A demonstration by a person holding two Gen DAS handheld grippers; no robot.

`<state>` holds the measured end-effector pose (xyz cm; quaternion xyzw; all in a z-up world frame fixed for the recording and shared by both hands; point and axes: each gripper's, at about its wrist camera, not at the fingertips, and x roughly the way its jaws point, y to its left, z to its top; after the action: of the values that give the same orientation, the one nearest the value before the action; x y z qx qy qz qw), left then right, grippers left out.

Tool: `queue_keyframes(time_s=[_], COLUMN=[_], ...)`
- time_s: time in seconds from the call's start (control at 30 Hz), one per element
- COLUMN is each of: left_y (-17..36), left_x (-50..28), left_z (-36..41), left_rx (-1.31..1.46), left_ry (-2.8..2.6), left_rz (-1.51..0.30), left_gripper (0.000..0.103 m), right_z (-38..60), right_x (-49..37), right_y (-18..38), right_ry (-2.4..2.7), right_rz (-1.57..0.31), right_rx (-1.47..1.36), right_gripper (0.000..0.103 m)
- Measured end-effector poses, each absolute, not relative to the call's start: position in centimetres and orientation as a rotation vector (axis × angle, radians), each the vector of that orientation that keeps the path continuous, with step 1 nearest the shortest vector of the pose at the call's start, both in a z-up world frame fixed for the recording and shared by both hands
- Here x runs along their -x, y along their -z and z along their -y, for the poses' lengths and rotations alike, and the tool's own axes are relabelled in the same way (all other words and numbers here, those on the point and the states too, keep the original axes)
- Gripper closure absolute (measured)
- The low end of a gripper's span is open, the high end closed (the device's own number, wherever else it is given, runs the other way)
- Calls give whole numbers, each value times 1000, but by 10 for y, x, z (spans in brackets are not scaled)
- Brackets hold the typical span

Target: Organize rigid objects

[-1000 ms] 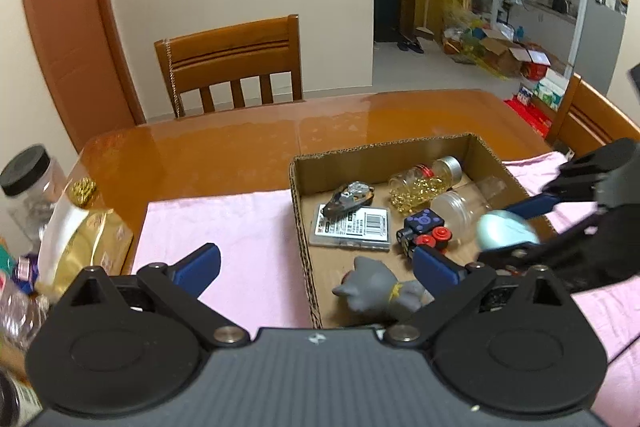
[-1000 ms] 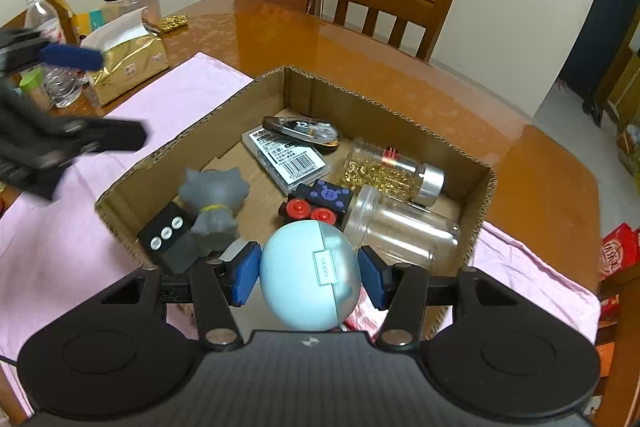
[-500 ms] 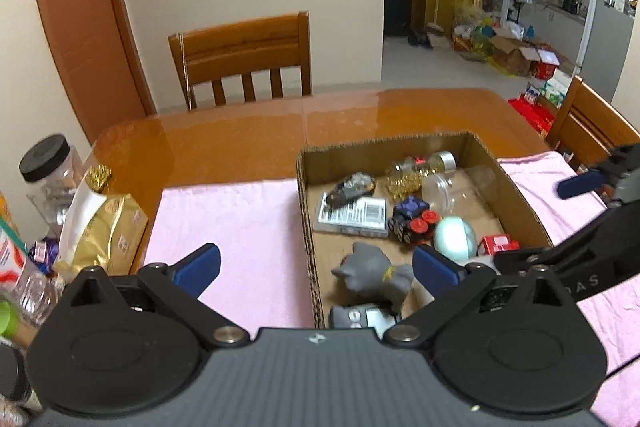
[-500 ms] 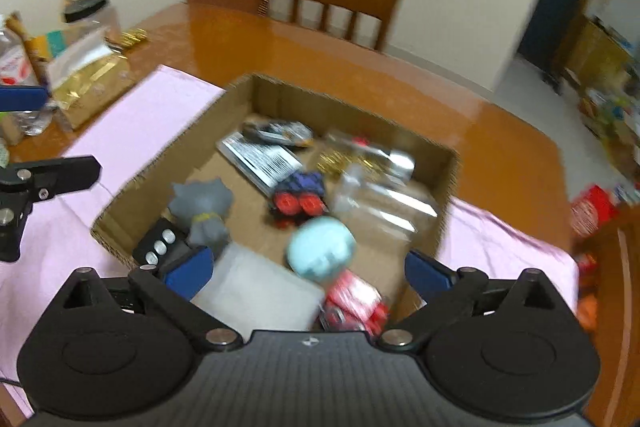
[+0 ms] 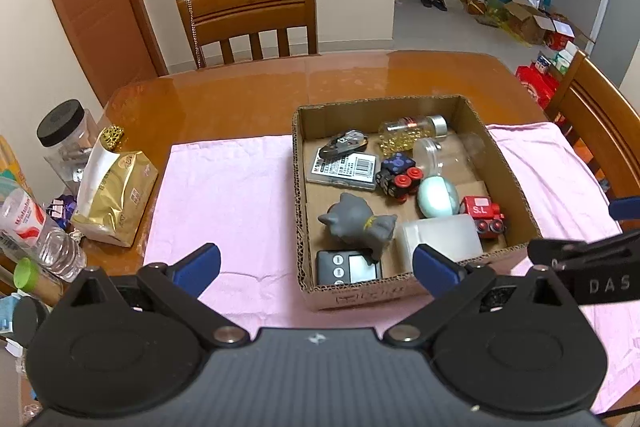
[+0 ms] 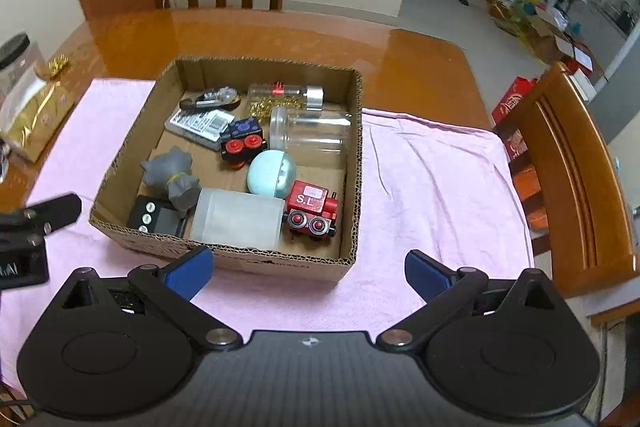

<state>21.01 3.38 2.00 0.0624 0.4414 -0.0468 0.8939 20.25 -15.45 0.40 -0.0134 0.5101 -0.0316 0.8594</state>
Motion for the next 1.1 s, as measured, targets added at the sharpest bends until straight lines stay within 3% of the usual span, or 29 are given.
queue_keyframes(time_s=[1.1], left_y=[-23], left_x=[-207], left_z=[-30], left_rx=[-127], left_ry=[85], left_rz=[-933], left_gripper=[1], right_z=[151], right_x=[-196], right_y=[-19], right_ry=[55], right_rz=[-1027], right_rx=[6], right_gripper=[0])
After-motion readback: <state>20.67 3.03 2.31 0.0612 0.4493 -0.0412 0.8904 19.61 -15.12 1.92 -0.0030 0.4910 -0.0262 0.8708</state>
